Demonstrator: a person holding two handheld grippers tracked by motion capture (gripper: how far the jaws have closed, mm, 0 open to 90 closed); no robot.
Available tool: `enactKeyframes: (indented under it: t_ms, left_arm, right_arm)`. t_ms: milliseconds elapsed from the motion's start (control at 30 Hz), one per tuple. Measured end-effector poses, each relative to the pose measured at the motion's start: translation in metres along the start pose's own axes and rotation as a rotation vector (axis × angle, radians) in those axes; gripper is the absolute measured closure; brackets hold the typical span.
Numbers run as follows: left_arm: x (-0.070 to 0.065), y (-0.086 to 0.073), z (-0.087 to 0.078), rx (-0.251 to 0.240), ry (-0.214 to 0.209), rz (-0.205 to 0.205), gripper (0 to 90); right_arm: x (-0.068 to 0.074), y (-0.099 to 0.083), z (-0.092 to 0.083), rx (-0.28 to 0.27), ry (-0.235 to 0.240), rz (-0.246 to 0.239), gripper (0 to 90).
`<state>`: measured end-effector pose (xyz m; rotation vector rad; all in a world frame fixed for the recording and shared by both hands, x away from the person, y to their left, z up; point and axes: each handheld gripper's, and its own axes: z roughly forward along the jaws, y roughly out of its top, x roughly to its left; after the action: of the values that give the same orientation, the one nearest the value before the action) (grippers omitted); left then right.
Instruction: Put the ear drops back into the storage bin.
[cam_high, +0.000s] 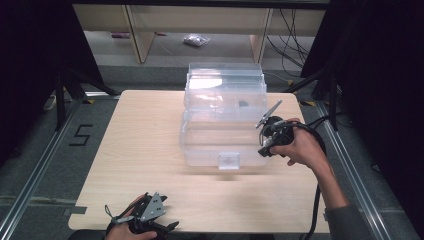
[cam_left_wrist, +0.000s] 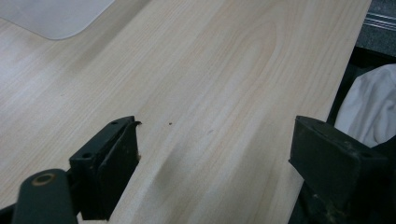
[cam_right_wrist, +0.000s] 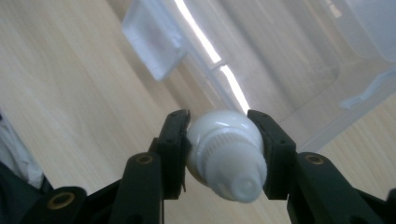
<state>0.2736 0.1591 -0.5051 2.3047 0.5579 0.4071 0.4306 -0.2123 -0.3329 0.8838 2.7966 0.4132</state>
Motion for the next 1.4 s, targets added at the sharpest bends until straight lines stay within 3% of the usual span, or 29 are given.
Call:
enactKeyframes:
  t_ms: [400,767,900,933,1133,1200,1333,1367,1400]
  left_arm:
    - [-0.001,0.000,0.000,-0.010,-0.005,-0.011,15.0]
    - [-0.001,0.000,0.000,-0.016,-0.008,-0.009,15.0]
    - [-0.001,0.000,0.000,-0.014,-0.010,-0.009,15.0]
    - [0.000,0.000,-0.001,-0.010,-0.010,-0.009,15.0]
    - [-0.001,0.000,0.000,-0.011,-0.012,-0.008,15.0]
    - [-0.001,0.000,0.000,-0.013,-0.007,-0.009,15.0]
    - [-0.001,0.000,0.000,-0.012,-0.009,-0.009,15.0]
    - [-0.001,0.000,0.000,-0.012,-0.009,-0.009,15.0]
    - [-0.001,0.000,0.000,-0.012,-0.008,-0.009,15.0]
  right_arm:
    - [-0.024,0.019,0.013,0.022,0.009,0.049,60.1]
    - [-0.051,0.029,0.047,0.092,-0.001,0.104,60.1]
    - [-0.055,0.031,0.055,0.095,0.002,0.088,60.1]
    - [-0.055,0.033,0.058,0.107,0.003,0.114,60.1]
    - [-0.056,0.037,0.068,0.137,0.008,0.142,60.1]
    - [-0.059,0.037,0.070,0.134,0.009,0.118,60.1]
    - [-0.061,0.038,0.073,0.155,0.012,0.146,60.1]
    - [-0.063,0.037,0.075,0.152,0.011,0.126,60.1]
    - [-0.061,0.037,0.076,0.170,0.020,0.169,60.1]
